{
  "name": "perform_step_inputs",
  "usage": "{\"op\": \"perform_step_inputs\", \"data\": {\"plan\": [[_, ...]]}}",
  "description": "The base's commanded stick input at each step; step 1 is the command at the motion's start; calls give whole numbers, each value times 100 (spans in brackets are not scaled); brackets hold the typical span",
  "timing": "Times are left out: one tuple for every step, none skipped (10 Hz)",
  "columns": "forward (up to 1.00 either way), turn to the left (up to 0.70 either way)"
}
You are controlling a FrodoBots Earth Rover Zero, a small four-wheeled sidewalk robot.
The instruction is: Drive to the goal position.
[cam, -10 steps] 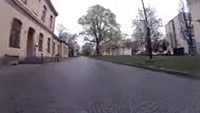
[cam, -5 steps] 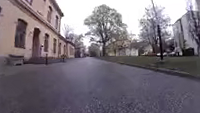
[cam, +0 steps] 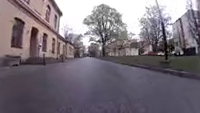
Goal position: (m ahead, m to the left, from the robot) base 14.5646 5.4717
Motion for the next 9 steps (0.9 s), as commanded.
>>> {"op": "perform_step_inputs", "data": {"plan": [[85, 11], [85, 31], [85, 33], [85, 0], [85, 0], [85, 0], [85, 0], [85, 0], [85, 0]]}}
